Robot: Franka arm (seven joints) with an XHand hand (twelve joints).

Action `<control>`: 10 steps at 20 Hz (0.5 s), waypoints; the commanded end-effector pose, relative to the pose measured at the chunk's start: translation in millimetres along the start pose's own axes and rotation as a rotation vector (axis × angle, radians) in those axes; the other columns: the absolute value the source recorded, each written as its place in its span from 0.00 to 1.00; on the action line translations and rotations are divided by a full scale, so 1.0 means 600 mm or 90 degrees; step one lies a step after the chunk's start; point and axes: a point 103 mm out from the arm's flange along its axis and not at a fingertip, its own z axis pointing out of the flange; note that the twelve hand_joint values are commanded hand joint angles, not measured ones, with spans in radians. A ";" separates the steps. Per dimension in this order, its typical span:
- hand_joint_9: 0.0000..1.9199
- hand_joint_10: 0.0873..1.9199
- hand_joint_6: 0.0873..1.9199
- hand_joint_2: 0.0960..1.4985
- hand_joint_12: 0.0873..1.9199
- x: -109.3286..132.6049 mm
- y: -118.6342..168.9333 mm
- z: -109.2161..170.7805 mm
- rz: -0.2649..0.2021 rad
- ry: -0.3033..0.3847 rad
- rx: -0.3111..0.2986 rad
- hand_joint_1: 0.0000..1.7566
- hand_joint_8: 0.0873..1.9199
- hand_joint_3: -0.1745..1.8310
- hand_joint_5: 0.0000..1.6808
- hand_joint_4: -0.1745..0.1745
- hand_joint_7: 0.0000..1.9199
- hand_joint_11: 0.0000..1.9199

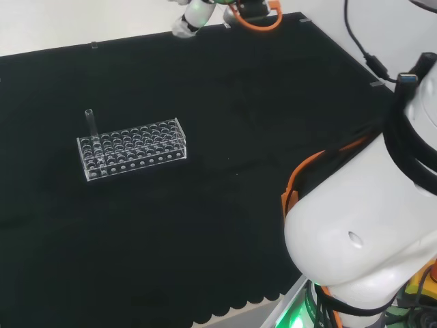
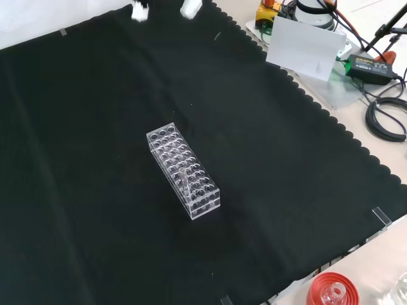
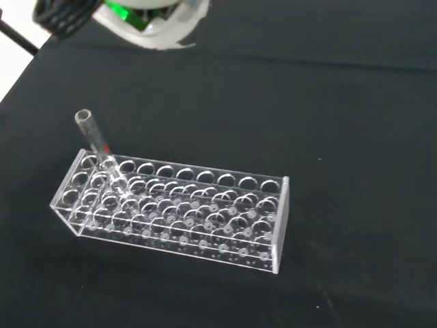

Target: Pick up the test tube.

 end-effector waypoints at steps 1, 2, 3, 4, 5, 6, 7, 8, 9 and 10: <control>0.20 0.48 0.13 0.39 0.82 0.058 0.077 0.039 -0.053 -0.002 0.035 0.53 0.44 0.40 0.19 0.26 0.18 0.03; 0.20 0.48 0.14 0.39 0.82 0.064 0.086 0.046 -0.057 0.000 0.041 0.53 0.43 0.40 0.19 0.26 0.18 0.03; 0.20 0.48 0.14 0.39 0.82 0.070 0.095 0.052 -0.060 0.000 0.046 0.53 0.43 0.40 0.19 0.26 0.18 0.03; 0.20 0.48 0.14 0.39 0.82 0.077 0.104 0.058 -0.066 0.001 0.052 0.53 0.43 0.40 0.19 0.26 0.19 0.03; 0.20 0.48 0.14 0.39 0.82 0.085 0.113 0.064 -0.071 0.001 0.056 0.53 0.43 0.40 0.19 0.26 0.19 0.03; 0.20 0.48 0.14 0.39 0.82 0.093 0.122 0.069 -0.078 0.003 0.061 0.53 0.43 0.40 0.19 0.26 0.19 0.03; 0.20 0.48 0.14 0.39 0.82 0.101 0.130 0.075 -0.084 0.004 0.065 0.53 0.43 0.40 0.19 0.26 0.19 0.03; 0.20 0.48 0.14 0.39 0.82 0.109 0.138 0.080 -0.091 0.003 0.068 0.53 0.43 0.40 0.19 0.26 0.19 0.03; 0.20 0.48 0.14 0.39 0.82 0.116 0.146 0.087 -0.096 0.005 0.072 0.53 0.43 0.40 0.19 0.26 0.19 0.03; 0.20 0.48 0.14 0.39 0.82 0.123 0.154 0.095 -0.101 0.005 0.077 0.53 0.43 0.40 0.19 0.26 0.19 0.03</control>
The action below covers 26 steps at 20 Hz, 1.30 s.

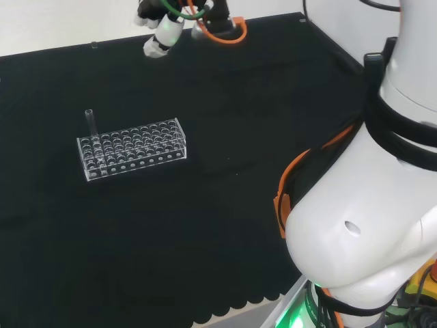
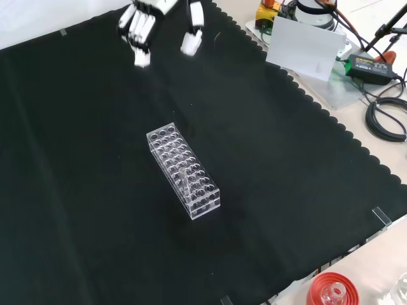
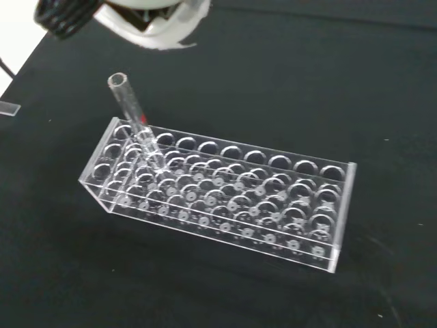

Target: Pick up the test tube.

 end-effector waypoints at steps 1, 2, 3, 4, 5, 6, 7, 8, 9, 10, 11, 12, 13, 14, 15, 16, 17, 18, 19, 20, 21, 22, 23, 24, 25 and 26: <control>0.20 0.48 0.14 0.39 0.82 0.067 0.074 0.038 -0.053 0.001 0.027 0.53 0.43 0.40 0.19 0.26 0.19 0.03; 0.21 0.48 0.14 0.39 0.82 0.072 0.082 0.046 -0.057 0.001 0.033 0.53 0.43 0.40 0.19 0.26 0.19 0.04; 0.21 0.48 0.14 0.39 0.82 0.079 0.090 0.057 -0.062 0.001 0.041 0.53 0.43 0.40 0.19 0.26 0.19 0.04; 0.21 0.48 0.14 0.39 0.82 0.085 0.098 0.066 -0.067 0.000 0.048 0.54 0.43 0.40 0.19 0.26 0.19 0.04; 0.21 0.48 0.14 0.39 0.82 0.092 0.107 0.078 -0.071 0.002 0.056 0.54 0.43 0.40 0.19 0.26 0.19 0.04; 0.21 0.48 0.14 0.39 0.82 0.098 0.114 0.088 -0.074 0.003 0.063 0.54 0.43 0.40 0.19 0.26 0.19 0.04; 0.21 0.48 0.14 0.39 0.82 0.104 0.121 0.098 -0.077 0.005 0.069 0.54 0.44 0.40 0.19 0.26 0.20 0.04; 0.22 0.48 0.14 0.39 0.82 0.110 0.127 0.107 -0.079 0.005 0.075 0.54 0.44 0.40 0.19 0.26 0.20 0.04; 0.22 0.48 0.14 0.39 0.82 0.116 0.133 0.118 -0.084 0.004 0.082 0.54 0.43 0.40 0.19 0.25 0.20 0.04; 0.22 0.48 0.15 0.39 0.82 0.122 0.139 0.128 -0.087 0.003 0.089 0.54 0.43 0.40 0.19 0.25 0.20 0.04; 0.22 0.48 0.15 0.39 0.82 0.128 0.145 0.137 -0.092 0.000 0.094 0.54 0.44 0.40 0.19 0.25 0.20 0.04; 0.22 0.48 0.15 0.39 0.82 0.133 0.151 0.147 -0.095 -0.001 0.101 0.54 0.44 0.41 0.19 0.25 0.20 0.04; 0.22 0.48 0.15 0.39 0.82 0.138 0.158 0.156 -0.098 -0.004 0.106 0.54 0.44 0.41 0.19 0.25 0.20 0.04; 0.22 0.48 0.15 0.39 0.82 0.142 0.164 0.165 -0.100 -0.007 0.112 0.54 0.44 0.41 0.19 0.25 0.20 0.05; 0.23 0.48 0.15 0.39 0.82 0.145 0.169 0.171 -0.102 -0.012 0.115 0.54 0.44 0.41 0.19 0.25 0.20 0.05; 0.23 0.48 0.15 0.39 0.82 0.148 0.176 0.177 -0.102 -0.016 0.117 0.54 0.44 0.41 0.19 0.25 0.21 0.05; 0.23 0.48 0.15 0.39 0.82 0.150 0.183 0.182 -0.102 -0.019 0.119 0.54 0.43 0.41 0.19 0.25 0.21 0.05; 0.23 0.48 0.15 0.39 0.82 0.152 0.189 0.185 -0.102 -0.020 0.122 0.55 0.43 0.41 0.19 0.25 0.21 0.05; 0.23 0.48 0.15 0.39 0.82 0.155 0.196 0.187 -0.104 -0.024 0.123 0.55 0.43 0.41 0.19 0.25 0.20 0.05; 0.23 0.48 0.15 0.39 0.81 0.157 0.203 0.189 -0.106 -0.028 0.124 0.55 0.43 0.41 0.19 0.25 0.20 0.05; 0.23 0.48 0.15 0.39 0.81 0.159 0.209 0.190 -0.108 -0.032 0.125 0.55 0.43 0.41 0.19 0.25 0.19 0.05; 0.23 0.48 0.15 0.39 0.81 0.160 0.216 0.191 -0.110 -0.036 0.126 0.55 0.43 0.41 0.19 0.25 0.19 0.05; 0.23 0.48 0.15 0.39 0.81 0.160 0.223 0.191 -0.109 -0.039 0.127 0.55 0.43 0.41 0.19 0.25 0.18 0.05; 0.23 0.48 0.15 0.38 0.81 0.160 0.227 0.192 -0.109 -0.040 0.126 0.55 0.43 0.41 0.19 0.25 0.18 0.05; 0.23 0.47 0.15 0.38 0.81 0.159 0.232 0.193 -0.108 -0.040 0.126 0.55 0.43 0.41 0.19 0.25 0.18 0.05; 0.23 0.47 0.16 0.38 0.81 0.158 0.235 0.194 -0.108 -0.041 0.125 0.55 0.43 0.41 0.19 0.25 0.18 0.05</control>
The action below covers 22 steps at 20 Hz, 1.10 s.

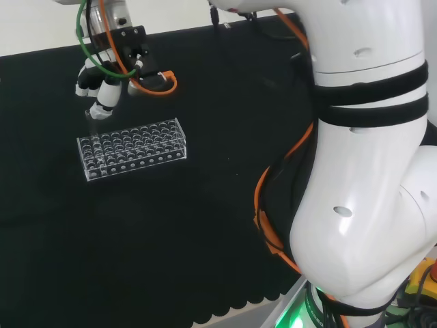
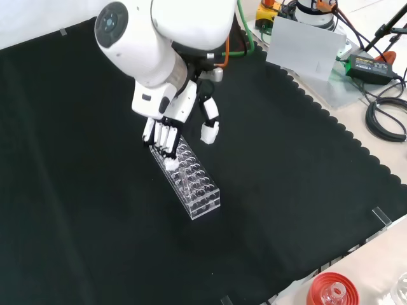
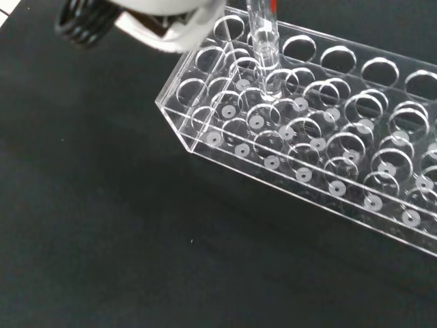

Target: Pick up the test tube.

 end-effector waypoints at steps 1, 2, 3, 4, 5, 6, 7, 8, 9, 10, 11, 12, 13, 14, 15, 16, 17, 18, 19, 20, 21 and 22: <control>0.23 0.47 0.16 0.38 0.81 0.007 0.036 0.002 -0.003 -0.023 0.003 0.55 0.43 0.42 0.19 0.24 0.18 0.05; 0.23 0.47 0.16 0.38 0.81 0.005 0.039 0.005 -0.001 -0.025 0.004 0.56 0.44 0.42 0.19 0.24 0.19 0.05; 0.23 0.47 0.17 0.38 0.81 0.004 0.042 0.008 0.000 -0.031 0.006 0.56 0.44 0.42 0.20 0.23 0.20 0.05; 0.24 0.47 0.18 0.38 0.81 0.002 0.045 0.012 0.001 -0.037 0.011 0.56 0.44 0.42 0.21 0.22 0.21 0.06; 0.24 0.47 0.19 0.38 0.81 0.001 0.049 0.016 0.002 -0.042 0.015 0.56 0.43 0.43 0.21 0.21 0.22 0.06; 0.25 0.47 0.20 0.38 0.81 0.000 0.053 0.021 0.003 -0.047 0.021 0.57 0.43 0.43 0.21 0.21 0.23 0.07; 0.25 0.46 0.22 0.38 0.80 -0.001 0.056 0.025 0.004 -0.053 0.026 0.57 0.43 0.43 0.21 0.20 0.23 0.07; 0.25 0.46 0.23 0.38 0.80 -0.003 0.060 0.029 0.005 -0.058 0.030 0.57 0.43 0.43 0.21 0.20 0.23 0.07; 0.26 0.46 0.24 0.38 0.80 -0.004 0.063 0.032 0.006 -0.061 0.033 0.57 0.43 0.43 0.21 0.20 0.24 0.07; 0.26 0.46 0.24 0.38 0.80 -0.006 0.066 0.034 0.007 -0.067 0.035 0.57 0.43 0.43 0.21 0.20 0.24 0.07; 0.26 0.46 0.25 0.38 0.80 -0.007 0.069 0.036 0.008 -0.071 0.036 0.57 0.43 0.43 0.21 0.19 0.24 0.08; 0.26 0.46 0.26 0.38 0.80 -0.009 0.071 0.037 0.009 -0.074 0.037 0.57 0.43 0.43 0.21 0.19 0.25 0.08; 0.27 0.46 0.27 0.38 0.80 -0.011 0.074 0.037 0.010 -0.077 0.037 0.58 0.43 0.43 0.21 0.19 0.25 0.08; 0.27 0.46 0.27 0.38 0.80 -0.013 0.076 0.038 0.012 -0.080 0.038 0.58 0.43 0.43 0.21 0.19 0.25 0.08; 0.27 0.46 0.28 0.38 0.80 -0.015 0.078 0.039 0.014 -0.082 0.038 0.58 0.43 0.44 0.21 0.18 0.25 0.08; 0.27 0.46 0.28 0.38 0.80 -0.017 0.079 0.039 0.016 -0.082 0.037 0.58 0.43 0.44 0.21 0.18 0.25 0.08; 0.27 0.46 0.28 0.38 0.80 -0.020 0.080 0.039 0.020 -0.080 0.034 0.58 0.43 0.44 0.21 0.18 0.26 0.08; 0.27 0.46 0.29 0.37 0.80 -0.023 0.079 0.039 0.023 -0.079 0.029 0.58 0.43 0.44 0.22 0.18 0.26 0.09; 0.28 0.46 0.31 0.37 0.79 -0.026 0.078 0.039 0.028 -0.075 0.024 0.58 0.43 0.44 0.22 0.17 0.28 0.10; 0.29 0.45 0.33 0.37 0.79 -0.029 0.076 0.039 0.033 -0.071 0.015 0.59 0.42 0.44 0.23 0.15 0.30 0.11; 0.31 0.44 0.36 0.37 0.78 -0.031 0.075 0.039 0.038 -0.066 0.008 0.59 0.42 0.44 0.24 0.14 0.33 0.13; 0.33 0.43 0.38 0.37 0.77 -0.033 0.073 0.039 0.044 -0.058 0.000 0.60 0.41 0.45 0.26 0.11 0.37 0.15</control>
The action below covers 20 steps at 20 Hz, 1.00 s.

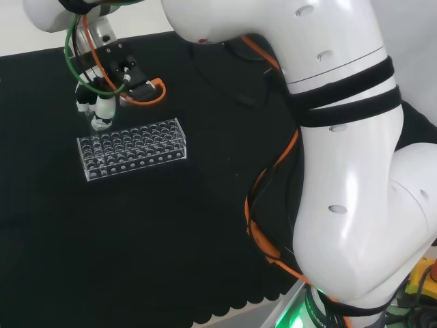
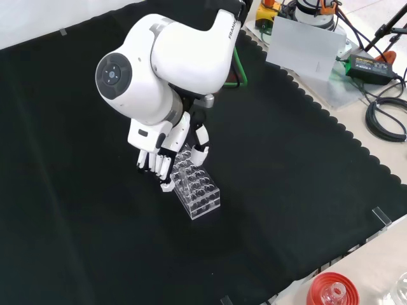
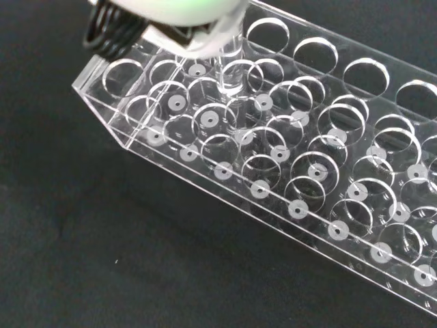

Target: Pick up the test tube.

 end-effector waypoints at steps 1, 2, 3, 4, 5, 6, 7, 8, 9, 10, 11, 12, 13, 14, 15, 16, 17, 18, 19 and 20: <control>0.36 0.42 0.40 0.36 0.76 -0.016 -0.009 0.004 0.032 0.025 -0.033 0.61 0.41 0.46 0.28 0.07 0.41 0.17; 0.38 0.41 0.42 0.36 0.76 -0.017 -0.010 0.003 0.036 0.032 -0.037 0.61 0.40 0.46 0.30 0.04 0.44 0.19; 0.41 0.40 0.43 0.35 0.75 -0.016 -0.011 0.002 0.038 0.039 -0.040 0.62 0.39 0.47 0.32 0.02 0.47 0.21; 0.42 0.39 0.44 0.35 0.74 -0.014 -0.012 0.002 0.039 0.042 -0.042 0.63 0.39 0.48 0.34 0.01 0.48 0.22; 0.44 0.39 0.44 0.34 0.74 -0.012 -0.011 0.001 0.039 0.044 -0.041 0.63 0.39 0.48 0.35 0.00 0.50 0.23; 0.45 0.38 0.45 0.34 0.74 -0.009 -0.011 0.000 0.039 0.046 -0.042 0.63 0.38 0.48 0.36 0.00 0.51 0.24; 0.46 0.38 0.45 0.33 0.74 -0.007 -0.009 0.000 0.039 0.049 -0.041 0.63 0.38 0.48 0.36 0.00 0.52 0.25; 0.46 0.38 0.45 0.33 0.74 -0.005 -0.008 -0.001 0.039 0.050 -0.042 0.63 0.38 0.48 0.37 0.00 0.52 0.25; 0.46 0.38 0.45 0.33 0.73 -0.003 -0.005 -0.001 0.039 0.051 -0.041 0.63 0.38 0.48 0.37 0.00 0.52 0.25; 0.47 0.38 0.45 0.33 0.73 -0.001 -0.003 -0.002 0.038 0.052 -0.040 0.63 0.38 0.48 0.37 0.00 0.52 0.25; 0.47 0.38 0.45 0.33 0.73 0.002 0.000 -0.003 0.036 0.052 -0.039 0.63 0.38 0.48 0.37 0.00 0.52 0.25; 0.47 0.38 0.45 0.32 0.73 0.005 0.003 -0.005 0.034 0.051 -0.039 0.63 0.38 0.48 0.36 0.00 0.52 0.25; 0.47 0.38 0.45 0.32 0.73 0.008 0.005 -0.006 0.032 0.051 -0.041 0.63 0.38 0.48 0.36 0.00 0.52 0.25; 0.47 0.38 0.45 0.32 0.73 0.010 0.007 -0.008 0.030 0.052 -0.042 0.63 0.38 0.48 0.36 0.00 0.52 0.25; 0.47 0.38 0.45 0.32 0.73 0.013 0.008 -0.009 0.028 0.052 -0.044 0.63 0.38 0.48 0.36 0.00 0.52 0.25; 0.47 0.38 0.45 0.32 0.73 0.015 0.010 -0.010 0.027 0.053 -0.044 0.63 0.38 0.48 0.36 0.00 0.52 0.25; 0.47 0.38 0.45 0.32 0.73 0.018 0.011 -0.011 0.025 0.053 -0.045 0.63 0.38 0.48 0.36 0.00 0.52 0.25; 0.47 0.38 0.45 0.32 0.73 0.020 0.012 -0.012 0.024 0.053 -0.046 0.64 0.38 0.48 0.36 0.00 0.52 0.26; 0.47 0.38 0.45 0.32 0.73 0.022 0.012 -0.013 0.022 0.053 -0.048 0.64 0.38 0.48 0.36 0.00 0.52 0.26; 0.47 0.38 0.45 0.32 0.73 0.023 0.013 -0.012 0.021 0.052 -0.049 0.64 0.38 0.48 0.36 0.00 0.53 0.26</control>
